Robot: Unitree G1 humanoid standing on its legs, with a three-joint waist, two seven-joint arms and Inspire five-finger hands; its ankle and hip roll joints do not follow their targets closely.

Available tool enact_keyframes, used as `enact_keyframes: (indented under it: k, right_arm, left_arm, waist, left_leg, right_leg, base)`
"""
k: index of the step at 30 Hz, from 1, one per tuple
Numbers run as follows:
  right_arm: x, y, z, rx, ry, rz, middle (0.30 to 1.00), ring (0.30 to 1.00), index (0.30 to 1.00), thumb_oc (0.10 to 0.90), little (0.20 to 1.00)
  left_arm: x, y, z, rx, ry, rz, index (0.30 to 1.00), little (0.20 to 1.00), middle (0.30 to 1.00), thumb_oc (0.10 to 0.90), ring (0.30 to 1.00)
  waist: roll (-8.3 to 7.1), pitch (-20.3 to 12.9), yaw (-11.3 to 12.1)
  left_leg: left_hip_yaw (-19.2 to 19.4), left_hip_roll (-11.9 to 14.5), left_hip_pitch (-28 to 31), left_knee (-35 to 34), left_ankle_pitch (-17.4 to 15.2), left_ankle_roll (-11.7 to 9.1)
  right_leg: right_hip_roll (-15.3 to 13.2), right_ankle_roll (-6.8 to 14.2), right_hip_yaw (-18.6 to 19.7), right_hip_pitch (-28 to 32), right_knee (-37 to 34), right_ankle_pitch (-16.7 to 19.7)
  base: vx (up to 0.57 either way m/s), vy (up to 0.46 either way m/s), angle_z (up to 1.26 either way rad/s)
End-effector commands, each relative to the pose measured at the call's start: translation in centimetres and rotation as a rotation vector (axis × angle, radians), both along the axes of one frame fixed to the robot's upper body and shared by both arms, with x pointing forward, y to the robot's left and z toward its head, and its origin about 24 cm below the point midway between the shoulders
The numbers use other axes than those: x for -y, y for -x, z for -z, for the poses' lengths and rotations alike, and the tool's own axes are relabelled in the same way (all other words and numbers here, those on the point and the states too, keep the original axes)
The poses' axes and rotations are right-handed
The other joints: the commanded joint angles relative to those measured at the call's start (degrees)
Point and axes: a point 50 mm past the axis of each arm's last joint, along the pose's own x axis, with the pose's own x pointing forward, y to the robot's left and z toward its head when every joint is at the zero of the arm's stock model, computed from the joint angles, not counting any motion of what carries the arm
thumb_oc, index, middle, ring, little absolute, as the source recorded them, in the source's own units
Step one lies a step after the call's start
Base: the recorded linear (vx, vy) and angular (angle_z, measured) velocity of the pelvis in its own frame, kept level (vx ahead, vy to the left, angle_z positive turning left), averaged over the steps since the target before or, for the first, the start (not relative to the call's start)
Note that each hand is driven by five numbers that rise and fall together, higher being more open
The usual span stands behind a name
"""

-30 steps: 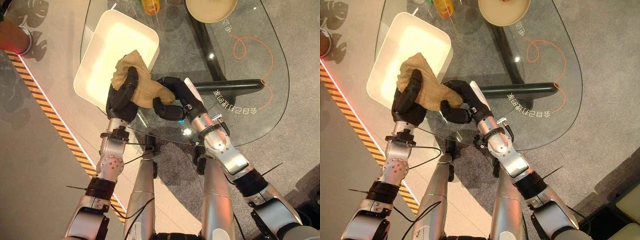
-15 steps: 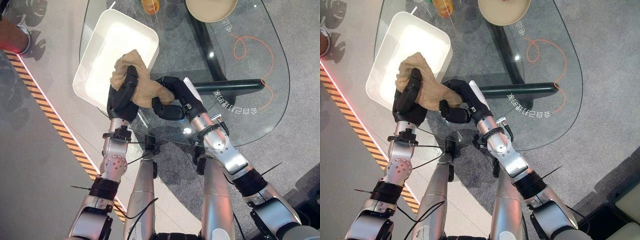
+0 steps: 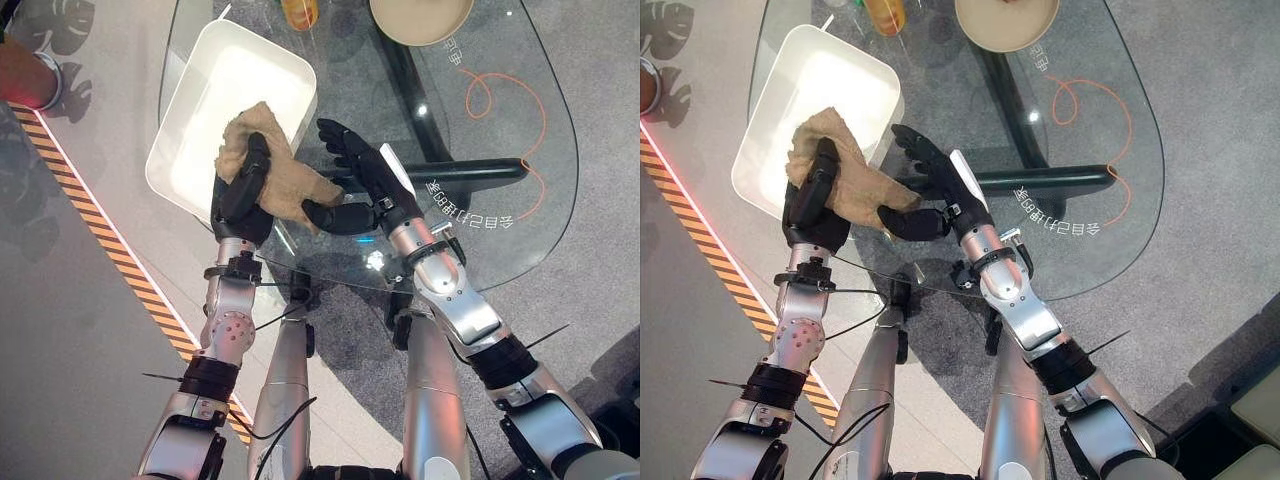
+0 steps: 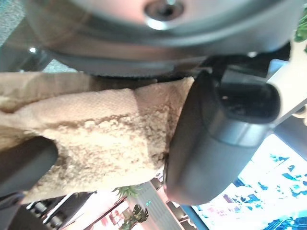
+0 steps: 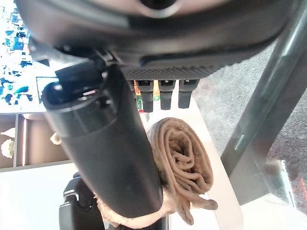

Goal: Wipe the table with a cloth and put it in the basket.

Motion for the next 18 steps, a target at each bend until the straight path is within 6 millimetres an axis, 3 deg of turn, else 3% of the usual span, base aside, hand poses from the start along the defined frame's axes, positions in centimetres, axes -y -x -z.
enact_keyframes:
  k: [1, 18]
  right_arm:
    - [-2.3, 2.6, -6.5, 0.276, -0.152, -0.155, 0.9, 0.9, 0.9, 0.8, 0.9]
    - [-1.7, 2.6, -7.4, 0.325, -0.206, -0.117, 0.9, 0.9, 0.9, 0.8, 0.9]
  left_arm:
    - [-1.0, 2.0, -7.4, 0.387, 0.032, -0.103, 0.3, 0.2, 0.3, 0.1, 0.3]
    - [-3.3, 2.6, -8.1, 0.342, 0.056, -0.398, 0.3, 0.2, 0.3, 0.1, 0.3]
  waist:
    - [-1.11, -1.5, 0.5]
    - [-1.18, -1.5, 0.8]
  left_leg:
    - [5.9, -5.3, 0.9, 4.5, -5.5, 6.8]
    - [5.8, -5.3, 1.1, 4.1, -5.4, 6.6]
  right_leg:
    - [4.2, -0.1, 0.2, 3.1, -7.4, 5.3]
    - [4.2, 0.0, -0.1, 3.3, -7.6, 5.1]
  base:
    - [0.0, 0.0, 0.0]
    - [0.0, 0.0, 0.0]
